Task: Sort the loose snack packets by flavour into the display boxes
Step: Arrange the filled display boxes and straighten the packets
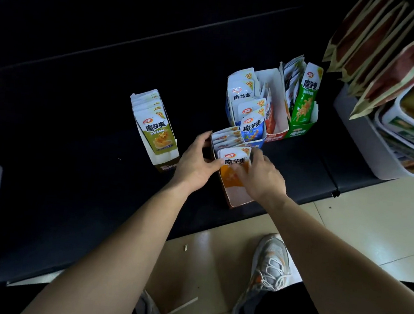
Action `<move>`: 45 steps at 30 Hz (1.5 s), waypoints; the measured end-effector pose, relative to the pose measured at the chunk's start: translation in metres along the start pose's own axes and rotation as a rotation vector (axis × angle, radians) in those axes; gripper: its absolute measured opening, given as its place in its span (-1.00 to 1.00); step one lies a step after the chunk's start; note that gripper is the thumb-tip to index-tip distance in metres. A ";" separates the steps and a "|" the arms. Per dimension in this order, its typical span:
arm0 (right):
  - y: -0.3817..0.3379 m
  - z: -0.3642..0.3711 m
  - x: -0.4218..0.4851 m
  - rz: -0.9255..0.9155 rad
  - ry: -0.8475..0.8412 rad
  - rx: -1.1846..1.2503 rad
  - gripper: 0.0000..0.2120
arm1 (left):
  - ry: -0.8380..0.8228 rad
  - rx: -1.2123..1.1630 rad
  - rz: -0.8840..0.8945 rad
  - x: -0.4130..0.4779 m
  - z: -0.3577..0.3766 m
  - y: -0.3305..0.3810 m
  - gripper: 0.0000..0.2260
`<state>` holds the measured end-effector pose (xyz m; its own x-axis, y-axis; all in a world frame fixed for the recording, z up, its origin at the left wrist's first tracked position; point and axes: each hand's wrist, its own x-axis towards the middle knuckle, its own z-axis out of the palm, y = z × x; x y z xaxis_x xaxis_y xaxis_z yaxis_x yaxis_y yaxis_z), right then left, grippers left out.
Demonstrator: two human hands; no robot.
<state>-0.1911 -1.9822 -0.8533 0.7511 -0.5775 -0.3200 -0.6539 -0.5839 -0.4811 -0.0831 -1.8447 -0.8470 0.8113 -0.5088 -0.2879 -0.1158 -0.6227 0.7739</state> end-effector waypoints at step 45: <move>-0.013 -0.017 0.030 -0.127 0.156 -0.068 -0.61 | 0.065 0.017 -0.022 0.007 -0.025 0.005 -0.78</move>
<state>-0.1620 -2.0020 -0.8425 0.8081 -0.5751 -0.1270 -0.5633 -0.6918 -0.4518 -0.0637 -1.8368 -0.8307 0.8492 -0.4554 -0.2675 -0.1066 -0.6439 0.7576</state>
